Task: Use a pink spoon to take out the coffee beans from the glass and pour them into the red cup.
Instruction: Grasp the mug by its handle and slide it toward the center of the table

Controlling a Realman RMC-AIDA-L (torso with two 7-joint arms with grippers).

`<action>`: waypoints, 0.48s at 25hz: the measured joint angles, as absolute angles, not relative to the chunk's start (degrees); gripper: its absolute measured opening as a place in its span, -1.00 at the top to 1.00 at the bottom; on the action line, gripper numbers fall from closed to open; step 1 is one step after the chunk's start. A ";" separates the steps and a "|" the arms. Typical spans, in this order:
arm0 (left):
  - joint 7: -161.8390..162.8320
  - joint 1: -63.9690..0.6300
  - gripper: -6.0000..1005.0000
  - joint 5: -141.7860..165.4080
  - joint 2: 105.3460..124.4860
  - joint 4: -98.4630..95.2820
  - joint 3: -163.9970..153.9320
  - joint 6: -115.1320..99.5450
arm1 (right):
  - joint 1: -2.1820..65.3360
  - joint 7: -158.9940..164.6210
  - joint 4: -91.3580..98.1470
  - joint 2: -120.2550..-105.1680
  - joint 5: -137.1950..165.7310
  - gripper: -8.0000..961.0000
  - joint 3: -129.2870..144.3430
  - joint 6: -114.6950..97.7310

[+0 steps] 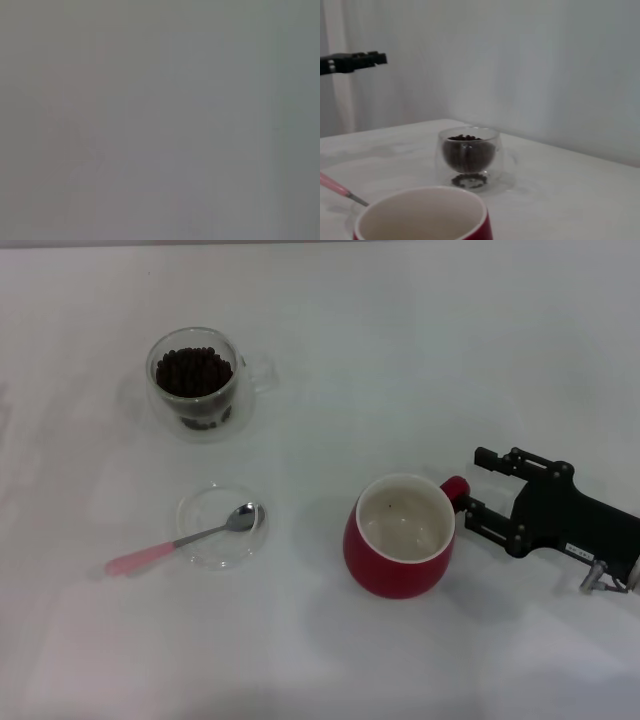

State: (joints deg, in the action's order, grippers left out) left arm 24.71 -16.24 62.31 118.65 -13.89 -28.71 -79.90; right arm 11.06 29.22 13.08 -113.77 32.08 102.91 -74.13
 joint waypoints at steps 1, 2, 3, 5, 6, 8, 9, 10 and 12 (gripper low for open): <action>24.68 -16.24 -0.18 62.28 118.65 -13.89 -28.62 -79.90 | 11.09 29.13 12.85 -113.76 32.06 -0.24 102.60 -74.16; 24.65 -16.25 -0.18 62.26 118.66 -13.89 -28.59 -79.90 | 11.01 29.08 12.73 -113.72 32.07 -0.27 102.21 -74.32; 24.64 -16.25 -0.18 62.24 118.69 -13.89 -28.58 -79.90 | 10.88 29.06 12.71 -113.62 32.06 -0.27 101.84 -74.40; 24.63 -16.23 -0.18 62.15 118.77 -13.89 -28.53 -79.94 | 10.66 29.03 12.70 -113.45 32.05 -0.27 101.07 -74.54; 24.63 -16.23 -0.18 62.15 118.77 -13.89 -28.53 -79.94 | 10.60 29.02 12.68 -113.38 32.05 -0.27 100.69 -74.55; 24.64 -16.21 -0.18 61.89 118.81 -13.73 -28.35 -79.97 | 10.55 29.01 12.51 -113.25 32.08 -0.27 100.02 -74.55; 24.64 -16.30 -0.18 61.53 118.85 -13.61 -28.29 -79.98 | 10.58 29.01 12.35 -113.17 32.13 -0.27 99.70 -74.57; 24.64 -16.38 -0.18 61.36 118.87 -13.54 -28.29 -79.98 | 10.64 29.01 12.18 -113.13 32.20 -0.27 99.51 -74.63; 24.62 -16.59 -0.18 61.03 118.91 -13.41 -28.32 -79.98 | 10.75 29.01 12.04 -113.07 32.26 -0.27 99.49 -74.67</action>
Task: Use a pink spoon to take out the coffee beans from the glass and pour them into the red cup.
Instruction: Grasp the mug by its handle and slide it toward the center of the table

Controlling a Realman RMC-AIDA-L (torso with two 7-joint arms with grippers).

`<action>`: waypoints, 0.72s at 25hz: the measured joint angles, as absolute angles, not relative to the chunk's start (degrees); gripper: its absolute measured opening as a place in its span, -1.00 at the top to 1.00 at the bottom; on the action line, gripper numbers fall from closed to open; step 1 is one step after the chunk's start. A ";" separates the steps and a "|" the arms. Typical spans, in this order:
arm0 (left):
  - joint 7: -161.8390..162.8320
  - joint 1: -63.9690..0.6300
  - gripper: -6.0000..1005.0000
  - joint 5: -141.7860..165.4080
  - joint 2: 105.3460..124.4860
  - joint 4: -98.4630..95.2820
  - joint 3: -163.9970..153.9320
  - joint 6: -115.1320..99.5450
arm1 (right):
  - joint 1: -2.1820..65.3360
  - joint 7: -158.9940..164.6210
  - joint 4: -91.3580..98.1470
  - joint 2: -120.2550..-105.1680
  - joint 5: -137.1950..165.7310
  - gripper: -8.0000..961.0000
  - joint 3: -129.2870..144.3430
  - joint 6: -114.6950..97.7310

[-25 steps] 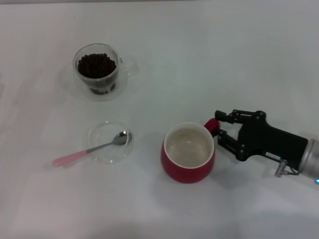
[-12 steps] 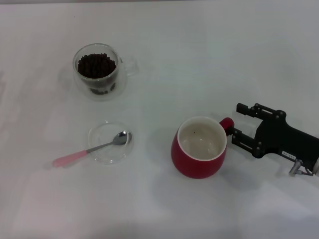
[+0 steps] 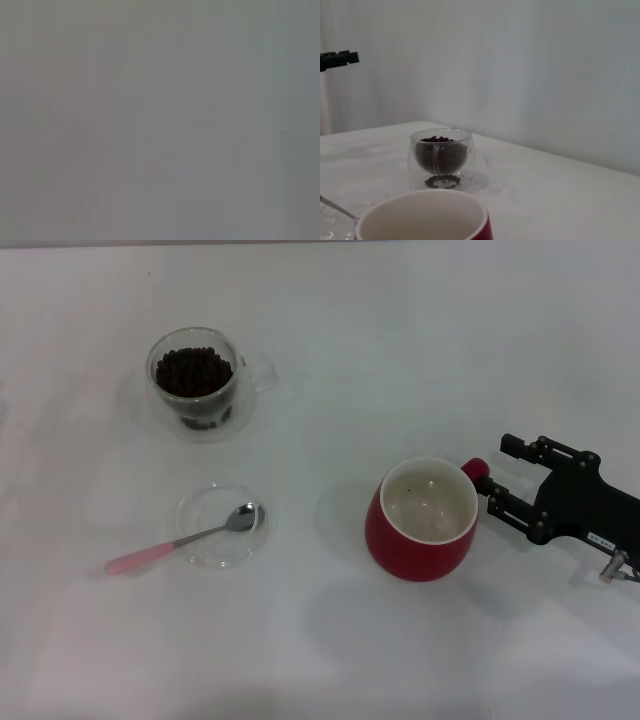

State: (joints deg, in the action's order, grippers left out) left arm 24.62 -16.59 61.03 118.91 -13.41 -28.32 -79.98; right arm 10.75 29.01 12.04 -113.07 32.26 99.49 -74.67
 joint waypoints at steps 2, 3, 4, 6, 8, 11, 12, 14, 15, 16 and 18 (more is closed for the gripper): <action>24.62 -16.98 -0.18 60.92 118.92 -13.26 -28.34 -79.99 | 10.80 29.01 12.01 -113.06 32.32 -0.27 99.57 -74.64; 24.61 -17.09 -0.18 60.90 118.92 -13.22 -28.33 -79.99 | 10.82 29.01 11.97 -113.06 32.35 -0.27 99.65 -74.55; 24.61 -17.18 -0.18 60.86 118.92 -13.21 -28.38 -79.99 | 10.82 29.01 11.85 -113.06 32.41 -0.27 99.74 -74.52; 24.61 -17.26 -0.18 60.83 118.92 -13.19 -28.41 -79.99 | 10.74 29.01 11.61 -113.04 32.69 -0.27 99.85 -74.62; 24.60 -17.27 -0.18 60.81 118.87 -13.18 -28.38 -79.91 | 10.56 29.02 11.35 -113.03 33.06 -0.27 99.85 -74.98; 24.60 -17.28 -0.18 60.80 118.74 -13.30 -28.33 -79.76 | 10.18 29.00 10.75 -113.06 33.20 -0.27 99.85 -75.54; 24.60 -17.28 -0.18 60.80 118.74 -13.39 -28.33 -79.76 | 10.07 28.99 10.58 -113.06 33.21 -0.27 99.85 -75.74; 24.60 -17.18 -0.19 60.80 118.74 -13.54 -28.35 -79.77 | 9.86 28.99 10.20 -113.02 33.23 -0.27 99.85 -76.15; 24.60 -17.14 -0.19 60.80 118.74 -13.59 -28.38 -79.78 | 9.79 28.98 9.97 -112.99 33.23 -0.27 99.85 -76.30; 24.60 -17.07 -0.19 60.80 118.74 -13.65 -28.42 -79.80 | 9.71 28.96 9.60 -112.94 33.22 -0.27 99.85 -76.64; 24.60 -17.03 -0.19 60.80 118.73 -13.67 -28.46 -79.82 | 9.47 28.89 8.83 -112.79 33.22 -0.27 99.84 -77.57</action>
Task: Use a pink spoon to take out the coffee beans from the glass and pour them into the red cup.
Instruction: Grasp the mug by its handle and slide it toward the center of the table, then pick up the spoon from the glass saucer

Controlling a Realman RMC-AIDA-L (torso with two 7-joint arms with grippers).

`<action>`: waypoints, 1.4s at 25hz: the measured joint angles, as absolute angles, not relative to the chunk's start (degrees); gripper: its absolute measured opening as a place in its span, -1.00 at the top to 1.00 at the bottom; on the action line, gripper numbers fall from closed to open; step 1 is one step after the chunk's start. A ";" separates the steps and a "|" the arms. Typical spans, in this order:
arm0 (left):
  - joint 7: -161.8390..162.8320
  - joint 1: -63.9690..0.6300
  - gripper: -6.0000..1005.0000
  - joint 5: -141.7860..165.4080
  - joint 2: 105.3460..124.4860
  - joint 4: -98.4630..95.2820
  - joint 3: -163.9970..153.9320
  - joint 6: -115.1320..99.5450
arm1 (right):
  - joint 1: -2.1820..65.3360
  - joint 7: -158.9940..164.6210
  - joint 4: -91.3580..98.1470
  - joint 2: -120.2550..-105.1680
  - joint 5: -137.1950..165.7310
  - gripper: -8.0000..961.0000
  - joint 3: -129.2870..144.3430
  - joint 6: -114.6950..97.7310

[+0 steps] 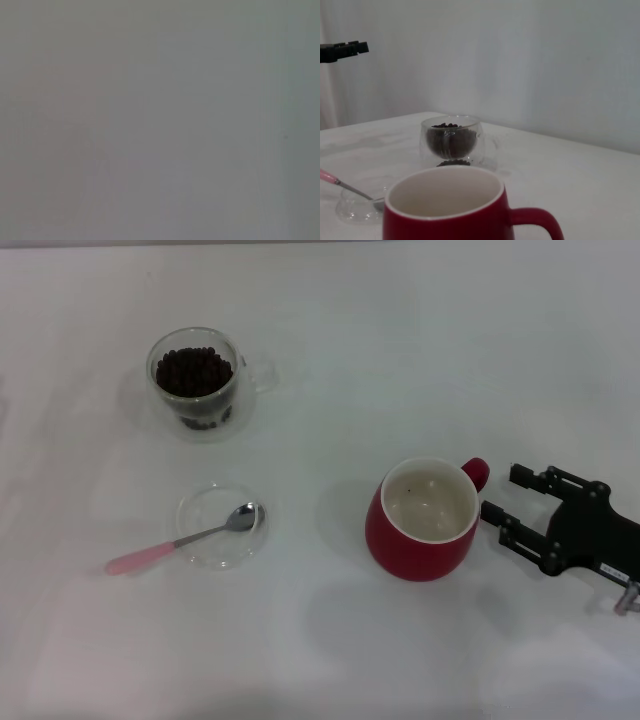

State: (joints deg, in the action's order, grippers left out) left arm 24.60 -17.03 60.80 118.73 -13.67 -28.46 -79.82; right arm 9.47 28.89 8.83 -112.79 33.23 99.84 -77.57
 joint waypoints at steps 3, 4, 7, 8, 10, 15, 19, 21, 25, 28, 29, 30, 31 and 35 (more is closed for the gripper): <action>24.60 -16.86 -0.19 60.81 118.73 -13.69 -28.46 -79.86 | 8.69 28.15 7.83 -112.51 33.18 -0.27 99.74 -79.57; 24.60 -16.80 -0.19 60.81 118.73 -13.69 -28.44 -79.87 | 8.21 27.65 7.54 -112.37 33.06 -0.27 99.63 -80.50; 24.60 -16.67 -0.19 60.81 118.73 -13.71 -28.41 -79.87 | 6.85 26.71 7.02 -111.79 32.74 -0.27 99.47 -83.15; 24.60 -16.64 -0.19 60.82 118.74 -13.71 -28.43 -79.87 | 6.55 26.63 6.65 -111.56 32.73 -0.27 99.45 -84.16; 24.60 -16.52 -0.19 60.83 118.75 -13.70 -28.46 -79.90 | 6.14 26.53 5.60 -111.03 32.65 -0.27 99.21 -86.36; 24.87 -16.14 -0.18 60.82 118.93 -13.21 -28.58 -81.01 | 5.58 23.61 0.56 -110.11 32.49 -0.27 95.32 -95.13; 25.11 -15.48 -0.19 60.80 119.09 -11.17 -28.51 -85.24 | 4.64 20.22 -1.27 -109.42 32.50 -0.27 90.74 -103.63; 25.12 -15.25 -0.19 60.58 119.11 -8.94 -28.40 -88.04 | 4.46 19.96 -1.28 -109.19 32.50 -0.27 88.11 -106.65; 24.88 -15.09 -0.19 59.26 119.26 -3.59 -28.32 -92.87 | 4.86 20.25 -1.08 -108.95 32.50 -0.27 83.07 -110.10; 24.57 -15.04 -0.19 57.29 119.48 1.52 -28.30 -96.76 | 5.30 22.33 -0.69 -108.51 32.51 -0.27 79.10 -111.61; 24.52 -15.05 -0.19 56.59 119.56 3.09 -28.29 -97.89 | 5.51 23.57 -0.66 -108.26 32.51 -0.27 77.31 -112.31; 24.48 -15.09 -0.19 56.00 119.63 4.44 -28.29 -98.94 | 5.66 24.47 -0.64 -108.07 32.52 -0.27 76.10 -112.78; 24.44 -15.21 -0.19 55.47 119.68 6.14 -28.29 -99.96 | 5.82 25.44 -0.60 -107.74 32.52 -0.27 74.94 -113.22; 24.37 -16.22 -0.19 54.68 119.79 12.44 -28.30 -103.71 | 6.30 27.69 -0.09 -106.75 32.52 -0.27 71.19 -113.96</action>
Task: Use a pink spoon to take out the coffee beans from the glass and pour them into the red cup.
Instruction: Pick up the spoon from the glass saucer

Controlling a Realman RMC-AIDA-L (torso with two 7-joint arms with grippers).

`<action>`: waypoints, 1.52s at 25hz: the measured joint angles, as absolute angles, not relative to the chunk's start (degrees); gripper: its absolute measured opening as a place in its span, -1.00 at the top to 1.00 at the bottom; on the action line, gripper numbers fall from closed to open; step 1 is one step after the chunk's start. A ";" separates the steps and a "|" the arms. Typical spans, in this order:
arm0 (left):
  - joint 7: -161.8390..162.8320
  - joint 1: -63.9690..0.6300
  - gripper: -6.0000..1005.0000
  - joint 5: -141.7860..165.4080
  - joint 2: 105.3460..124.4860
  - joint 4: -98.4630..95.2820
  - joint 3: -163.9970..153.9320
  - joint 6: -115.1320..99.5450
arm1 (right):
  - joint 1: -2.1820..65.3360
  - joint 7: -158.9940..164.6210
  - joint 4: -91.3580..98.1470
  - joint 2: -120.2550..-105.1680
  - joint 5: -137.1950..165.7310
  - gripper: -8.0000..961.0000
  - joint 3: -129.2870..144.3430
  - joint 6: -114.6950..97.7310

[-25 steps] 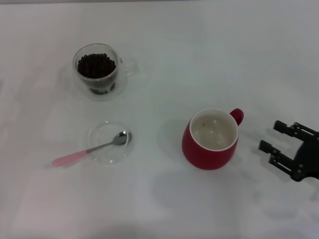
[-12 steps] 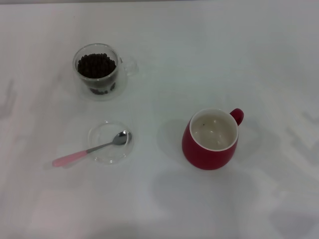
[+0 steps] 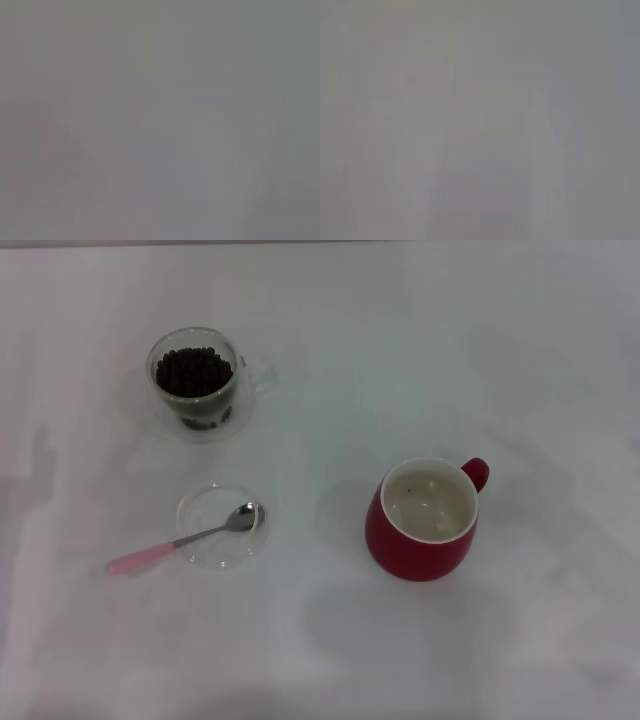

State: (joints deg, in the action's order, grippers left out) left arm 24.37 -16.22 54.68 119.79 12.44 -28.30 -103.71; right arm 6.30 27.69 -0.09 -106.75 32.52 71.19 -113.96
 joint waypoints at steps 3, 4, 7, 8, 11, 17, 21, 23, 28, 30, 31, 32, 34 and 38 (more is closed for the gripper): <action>24.56 -16.70 -0.20 54.90 120.08 16.27 -28.30 -105.56 | 6.89 28.49 0.19 -106.24 32.52 -0.27 69.04 -113.54; 24.62 -16.77 -0.20 55.00 120.16 17.09 -28.30 -106.01 | 7.13 29.00 0.21 -106.01 32.52 -0.27 68.74 -113.48; 25.54 -16.89 -0.20 56.25 120.28 20.63 -28.30 -107.88 | 7.51 30.68 0.24 -105.58 32.38 -0.27 68.56 -113.45; 26.41 -16.80 -0.20 56.93 120.27 21.08 -28.29 -108.19 | 7.50 30.97 0.26 -105.62 32.12 -0.27 68.43 -113.45; 31.51 -16.19 -0.20 58.87 120.28 22.18 -28.71 -108.43 | 7.13 30.94 0.32 -106.47 31.31 -0.27 67.69 -113.45; 33.52 -14.06 -0.20 61.57 120.37 24.13 -30.50 -108.05 | 6.76 29.78 0.21 -107.98 31.12 -0.27 67.20 -111.71; 37.92 -12.12 -0.20 61.74 120.37 24.48 -31.64 -106.91 | 6.25 27.49 0.22 -109.01 31.08 -0.27 66.91 -111.29; 40.58 -11.13 -0.20 61.77 120.27 24.77 -31.74 -105.77 | 6.03 27.27 0.47 -109.18 30.95 -0.27 66.39 -111.27; 44.36 -8.88 -0.20 62.11 120.32 25.24 -33.56 -104.43 | 6.37 27.54 0.88 -108.72 30.48 -0.27 64.56 -110.79; 45.60 -8.51 -0.20 62.14 120.32 25.50 -34.38 -104.42 | 6.70 27.81 1.47 -108.14 30.48 -0.27 64.16 -110.21; 46.09 -8.43 -0.20 62.15 120.32 25.61 -34.93 -104.40 | 6.77 28.07 1.90 -107.81 30.46 -0.27 64.08 -109.82; 46.38 -8.43 -0.20 62.16 120.34 25.77 -35.38 -104.37 | 6.89 28.45 2.38 -107.48 30.42 -0.27 63.96 -109.35; 46.45 -8.41 -0.20 62.07 120.41 26.76 -35.94 -104.02 | 7.17 29.69 3.55 -106.88 30.31 -0.27 63.52 -107.89; 46.47 -8.39 -0.20 61.95 120.61 28.84 -35.81 -101.87 | 7.21 30.91 6.06 -105.89 30.29 -0.27 62.83 -105.58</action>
